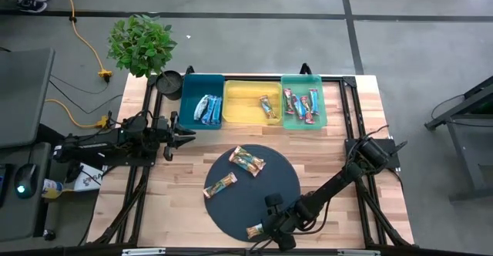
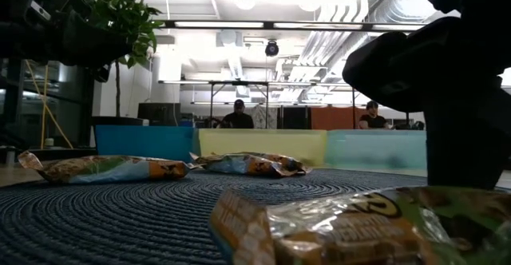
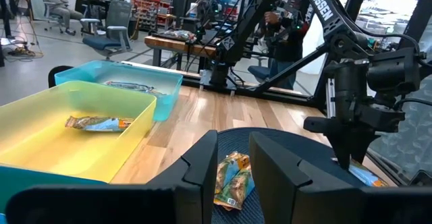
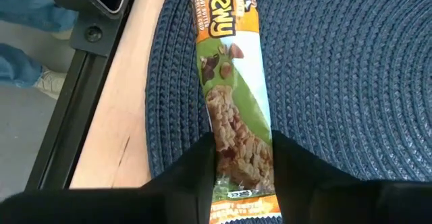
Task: Pick and place Granola Bars by type
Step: Put the yellow granola bar into the yellow bin
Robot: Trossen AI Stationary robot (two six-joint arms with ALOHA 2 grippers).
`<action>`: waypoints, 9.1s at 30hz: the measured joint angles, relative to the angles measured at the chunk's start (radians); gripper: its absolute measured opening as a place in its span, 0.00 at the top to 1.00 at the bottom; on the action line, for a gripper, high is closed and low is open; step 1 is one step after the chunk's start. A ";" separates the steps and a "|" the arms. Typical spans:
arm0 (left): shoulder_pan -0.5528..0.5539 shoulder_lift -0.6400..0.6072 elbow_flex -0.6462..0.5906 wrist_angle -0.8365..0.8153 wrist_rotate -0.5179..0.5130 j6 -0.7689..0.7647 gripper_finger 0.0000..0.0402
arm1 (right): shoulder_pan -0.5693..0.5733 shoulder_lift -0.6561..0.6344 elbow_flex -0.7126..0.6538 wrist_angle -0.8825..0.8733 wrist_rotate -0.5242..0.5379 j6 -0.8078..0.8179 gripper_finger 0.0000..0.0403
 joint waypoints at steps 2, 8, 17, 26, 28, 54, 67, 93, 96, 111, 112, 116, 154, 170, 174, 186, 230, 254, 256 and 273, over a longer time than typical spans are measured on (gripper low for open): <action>0.000 0.000 0.000 0.000 0.000 0.000 0.79 | 0.000 0.000 0.000 0.000 0.002 0.000 0.75; 0.000 0.000 0.000 0.000 0.000 0.000 0.79 | 0.000 -0.004 0.000 0.003 0.012 0.006 0.74; 0.000 0.000 0.000 0.000 0.006 0.000 0.79 | -0.012 -0.055 -0.002 0.018 0.032 -0.005 0.76; 0.000 0.000 0.000 0.000 0.003 0.000 0.79 | -0.034 -0.113 -0.002 0.090 0.061 -0.024 0.77; 0.000 0.000 0.000 0.000 0.003 0.000 0.79 | -0.043 -0.139 -0.002 0.125 0.065 -0.028 0.77; 0.000 0.000 0.000 0.000 0.000 0.000 0.79 | -0.185 -0.642 0.000 0.403 0.292 -0.382 0.78; 0.000 0.000 0.000 0.000 0.000 0.000 0.79 | -0.280 -0.679 0.001 0.414 0.503 -0.453 0.77; 0.000 0.000 0.000 0.000 0.003 0.000 0.79 | -0.723 -0.317 0.346 0.313 0.613 -0.295 0.77; 0.000 0.000 0.000 0.000 0.003 0.000 0.79 | -0.775 -0.264 0.389 0.204 0.594 -0.148 0.77; 0.000 0.000 0.000 0.000 0.000 0.000 0.79 | -0.899 -0.199 0.105 0.020 0.468 0.465 0.77; 0.000 0.000 0.000 0.000 0.000 0.000 0.79 | -0.898 -0.200 0.075 0.028 0.454 0.493 0.77; 0.000 0.000 0.000 0.000 0.000 0.000 0.79 | -0.884 -0.201 -0.033 0.041 0.424 0.563 0.77; 0.000 0.000 0.000 0.000 0.001 0.000 0.79 | -0.942 -0.208 -0.125 0.354 -0.025 0.155 0.63; 0.000 0.000 0.000 0.000 0.004 0.000 0.79 | -0.767 -0.229 0.091 0.450 -0.403 -0.180 0.64; 0.000 0.000 0.000 0.000 0.003 0.000 0.79 | -0.711 -0.229 0.131 0.431 -0.406 -0.260 0.64; 0.000 0.000 0.000 0.000 0.002 0.000 0.79 | -0.575 -0.227 0.231 0.175 -0.356 -0.422 0.62; 0.000 0.000 0.000 0.000 0.000 0.000 0.79 | -0.520 0.333 0.793 -0.363 -0.336 -0.635 0.57; 0.000 0.000 0.000 -0.001 -0.007 0.000 0.79 | -0.473 0.396 0.792 -0.276 -0.295 -0.784 0.52; 0.000 0.000 0.000 -0.001 -0.007 0.000 0.79 | -0.473 0.403 0.793 -0.284 -0.304 -0.782 0.52; 0.000 0.000 0.000 -0.002 -0.015 0.000 0.79 | -0.481 0.439 0.791 -0.276 -0.306 -0.805 0.44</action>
